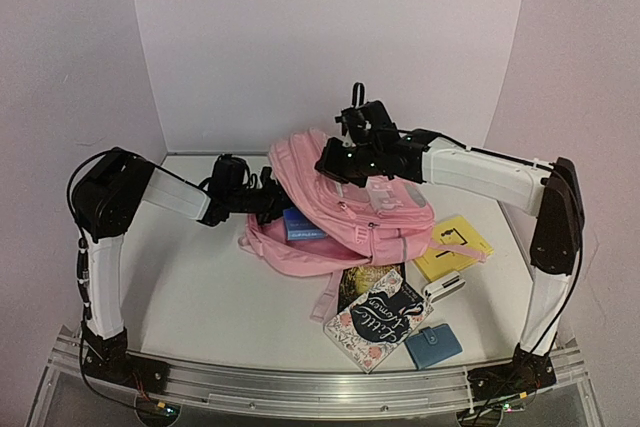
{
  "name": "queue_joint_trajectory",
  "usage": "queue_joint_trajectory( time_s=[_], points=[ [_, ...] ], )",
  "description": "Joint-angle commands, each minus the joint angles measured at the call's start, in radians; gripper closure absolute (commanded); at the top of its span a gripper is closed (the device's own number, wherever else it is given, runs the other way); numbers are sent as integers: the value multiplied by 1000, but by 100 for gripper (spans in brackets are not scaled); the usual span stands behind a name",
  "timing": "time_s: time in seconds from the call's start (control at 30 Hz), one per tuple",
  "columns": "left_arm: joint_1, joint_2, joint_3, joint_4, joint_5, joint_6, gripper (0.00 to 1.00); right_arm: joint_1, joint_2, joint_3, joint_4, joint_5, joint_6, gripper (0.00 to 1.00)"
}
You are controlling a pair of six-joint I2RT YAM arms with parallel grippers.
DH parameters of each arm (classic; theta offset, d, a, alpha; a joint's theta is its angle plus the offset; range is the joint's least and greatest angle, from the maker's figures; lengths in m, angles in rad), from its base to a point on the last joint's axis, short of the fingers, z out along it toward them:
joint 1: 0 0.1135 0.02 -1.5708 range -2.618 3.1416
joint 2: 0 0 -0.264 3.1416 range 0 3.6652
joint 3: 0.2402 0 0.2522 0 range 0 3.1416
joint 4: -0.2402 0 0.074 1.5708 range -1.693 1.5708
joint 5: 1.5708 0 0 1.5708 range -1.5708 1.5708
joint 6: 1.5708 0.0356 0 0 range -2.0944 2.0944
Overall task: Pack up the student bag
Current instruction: Place the files in the student bag.
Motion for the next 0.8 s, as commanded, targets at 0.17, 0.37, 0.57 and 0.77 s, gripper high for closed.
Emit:
queue_joint_trajectory(
  time_s=[0.17,0.37,0.57,0.77],
  points=[
    [-11,-216,40,-403,-150,290,46,18,-53,15,204,61,-18,100],
    [19,-406,-35,-634,-251,399,23,19,-68,4,199,85,-31,100],
    [64,-547,-115,-756,-342,443,17,18,-71,2,194,87,-38,100],
    [105,-522,-155,-743,-309,423,19,18,-67,0,190,73,-40,100]
  ],
)
